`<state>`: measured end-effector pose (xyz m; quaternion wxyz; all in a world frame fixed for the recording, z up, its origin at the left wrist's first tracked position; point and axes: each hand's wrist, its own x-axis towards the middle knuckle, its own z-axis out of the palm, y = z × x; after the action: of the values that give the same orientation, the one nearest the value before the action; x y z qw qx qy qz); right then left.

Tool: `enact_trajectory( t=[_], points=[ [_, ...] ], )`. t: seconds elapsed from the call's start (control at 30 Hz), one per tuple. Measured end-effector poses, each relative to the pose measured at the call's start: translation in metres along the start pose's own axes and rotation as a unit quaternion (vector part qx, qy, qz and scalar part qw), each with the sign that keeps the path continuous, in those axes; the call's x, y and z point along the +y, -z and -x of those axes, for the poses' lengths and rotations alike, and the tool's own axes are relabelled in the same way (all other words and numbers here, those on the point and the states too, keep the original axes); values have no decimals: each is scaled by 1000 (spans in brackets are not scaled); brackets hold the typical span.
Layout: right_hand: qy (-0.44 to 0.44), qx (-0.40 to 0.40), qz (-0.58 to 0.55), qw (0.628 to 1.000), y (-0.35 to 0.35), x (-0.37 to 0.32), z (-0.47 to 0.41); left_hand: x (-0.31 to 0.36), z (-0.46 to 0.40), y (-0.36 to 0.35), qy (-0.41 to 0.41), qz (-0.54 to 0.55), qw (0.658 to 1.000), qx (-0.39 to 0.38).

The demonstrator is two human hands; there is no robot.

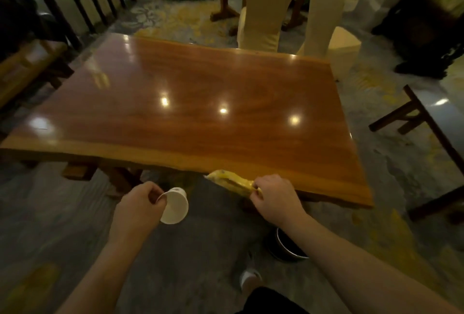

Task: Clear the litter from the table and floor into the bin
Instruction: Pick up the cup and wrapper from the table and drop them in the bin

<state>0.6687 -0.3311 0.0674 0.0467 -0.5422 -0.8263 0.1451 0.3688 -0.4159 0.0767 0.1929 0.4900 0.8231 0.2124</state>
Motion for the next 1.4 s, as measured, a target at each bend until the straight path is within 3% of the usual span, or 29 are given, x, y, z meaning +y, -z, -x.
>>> enact_trajectory(
  t=[0.13,0.3,0.53,0.83,1.13,1.4],
  points=[
    [14,-23,-29,999,-11,-12,65,-18,42,-8,22,51,998,-35],
    [-53,-52,-66,995,-35,22,115,-8,66,-48,55,48,994,-75],
    [-190,-59,-136,970,-60,125,150,45,73,-158,88,45,979,-181],
    [-337,-58,-194,919,-123,289,180,141,78,-349,141,63,940,-304],
    [-451,-50,-230,861,-235,412,174,141,54,-546,226,87,918,-313],
    [-466,-27,-266,844,-295,451,136,130,33,-629,243,86,916,-309]
  ],
)
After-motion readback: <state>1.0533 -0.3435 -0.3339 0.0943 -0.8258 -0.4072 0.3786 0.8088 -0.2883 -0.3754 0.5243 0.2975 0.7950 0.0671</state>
